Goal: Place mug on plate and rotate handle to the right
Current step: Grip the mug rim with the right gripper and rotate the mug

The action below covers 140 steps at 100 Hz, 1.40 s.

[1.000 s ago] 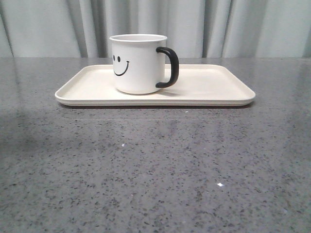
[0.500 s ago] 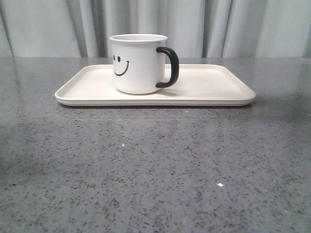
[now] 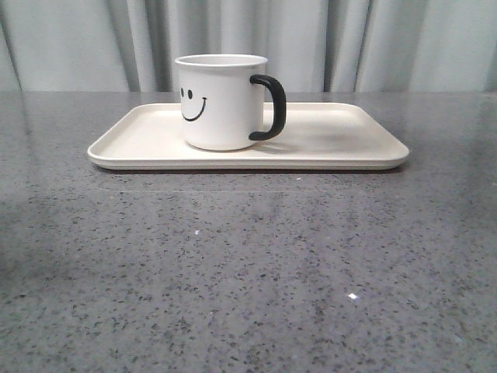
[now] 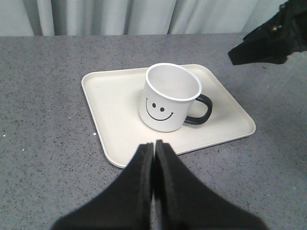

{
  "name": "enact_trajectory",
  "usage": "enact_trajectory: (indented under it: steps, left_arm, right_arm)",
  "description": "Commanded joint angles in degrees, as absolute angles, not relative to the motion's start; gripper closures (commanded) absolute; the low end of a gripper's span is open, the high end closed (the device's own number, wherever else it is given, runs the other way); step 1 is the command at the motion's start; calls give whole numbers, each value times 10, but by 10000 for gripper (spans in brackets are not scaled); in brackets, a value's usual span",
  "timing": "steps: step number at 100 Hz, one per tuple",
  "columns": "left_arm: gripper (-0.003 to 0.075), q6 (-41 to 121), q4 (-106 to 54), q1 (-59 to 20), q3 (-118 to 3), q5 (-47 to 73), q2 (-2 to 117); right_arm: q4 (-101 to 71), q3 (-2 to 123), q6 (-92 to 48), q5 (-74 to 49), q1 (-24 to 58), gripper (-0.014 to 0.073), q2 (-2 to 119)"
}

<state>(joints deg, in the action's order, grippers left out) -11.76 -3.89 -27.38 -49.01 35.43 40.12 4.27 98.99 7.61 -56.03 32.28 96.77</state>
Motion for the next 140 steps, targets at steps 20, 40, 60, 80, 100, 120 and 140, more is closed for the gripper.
enact_trajectory:
  steps: [20,40,60,80,100,120,140]
  left_arm:
    - [739,-117,-47,-279,-505,315,399]
    - [739,-117,-47,-279,-505,315,399]
    - [739,-117,-47,-279,-505,315,399]
    - [739,-117,-47,-279,-505,315,399]
    - [739,-117,-47,-279,-505,315,399]
    - [739,-117,-47,-279,-505,315,399]
    - [739,-117,-47,-279,-505,315,399]
  right_arm:
    - [21,1109,72,-572,322,138,1044]
    - [14,1161,73,-593,322,139,1099]
    - [12,1177,81,-606,313,139,1130]
    - [-13,1177,83,-615,296,171,1139]
    - [-38,1177,83,-614,291,490,1139]
    - [-38,1177,83,-613,291,656,1139]
    - [-38,1197,10,-645,291,656,1139]
